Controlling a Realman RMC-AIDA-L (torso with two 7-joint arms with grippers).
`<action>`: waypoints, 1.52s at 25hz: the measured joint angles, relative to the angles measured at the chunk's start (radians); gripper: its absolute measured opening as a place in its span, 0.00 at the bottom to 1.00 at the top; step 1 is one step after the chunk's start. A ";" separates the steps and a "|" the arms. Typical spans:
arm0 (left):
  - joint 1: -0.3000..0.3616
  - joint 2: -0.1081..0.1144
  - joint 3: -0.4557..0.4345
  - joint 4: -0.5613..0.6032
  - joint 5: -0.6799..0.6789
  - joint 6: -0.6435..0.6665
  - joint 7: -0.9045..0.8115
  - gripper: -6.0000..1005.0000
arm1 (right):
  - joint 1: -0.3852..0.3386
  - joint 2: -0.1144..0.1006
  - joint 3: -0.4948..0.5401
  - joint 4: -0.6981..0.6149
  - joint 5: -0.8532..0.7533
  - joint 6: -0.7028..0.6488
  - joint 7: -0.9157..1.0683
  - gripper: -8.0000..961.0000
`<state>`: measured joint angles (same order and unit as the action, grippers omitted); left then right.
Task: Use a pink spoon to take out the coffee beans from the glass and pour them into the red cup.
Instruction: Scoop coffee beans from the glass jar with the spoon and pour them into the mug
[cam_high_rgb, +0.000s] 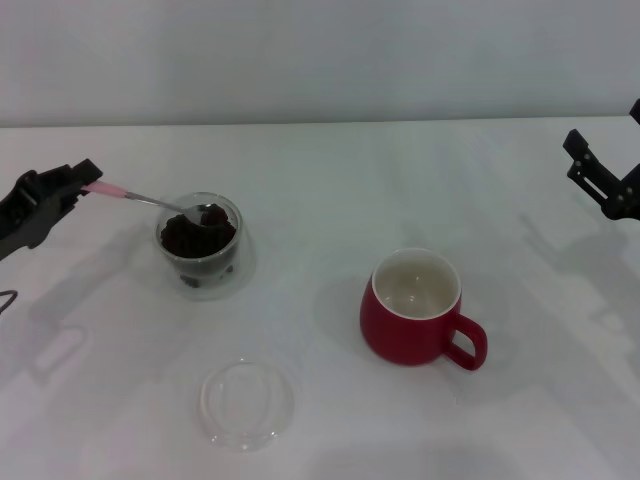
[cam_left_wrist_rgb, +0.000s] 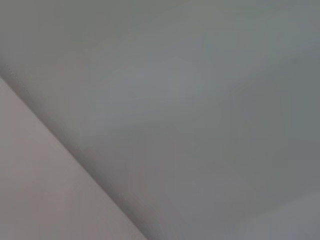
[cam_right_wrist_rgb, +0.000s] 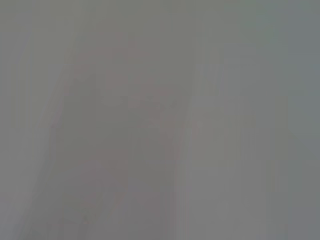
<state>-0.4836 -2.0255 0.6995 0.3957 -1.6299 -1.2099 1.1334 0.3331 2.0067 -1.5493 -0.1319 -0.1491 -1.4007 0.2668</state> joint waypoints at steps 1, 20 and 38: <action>0.000 -0.001 0.000 0.000 0.000 -0.012 0.003 0.14 | 0.002 0.000 0.000 0.000 -0.001 0.000 0.000 0.91; -0.088 -0.023 0.056 0.000 0.075 -0.180 -0.012 0.14 | 0.004 0.002 -0.009 0.000 -0.008 -0.008 0.000 0.91; -0.271 -0.025 0.181 0.006 0.168 -0.120 -0.068 0.14 | -0.004 0.004 -0.009 0.006 -0.007 -0.009 0.008 0.91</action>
<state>-0.7547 -2.0502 0.8806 0.4019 -1.4621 -1.3301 1.0656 0.3289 2.0111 -1.5585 -0.1255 -0.1563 -1.4099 0.2746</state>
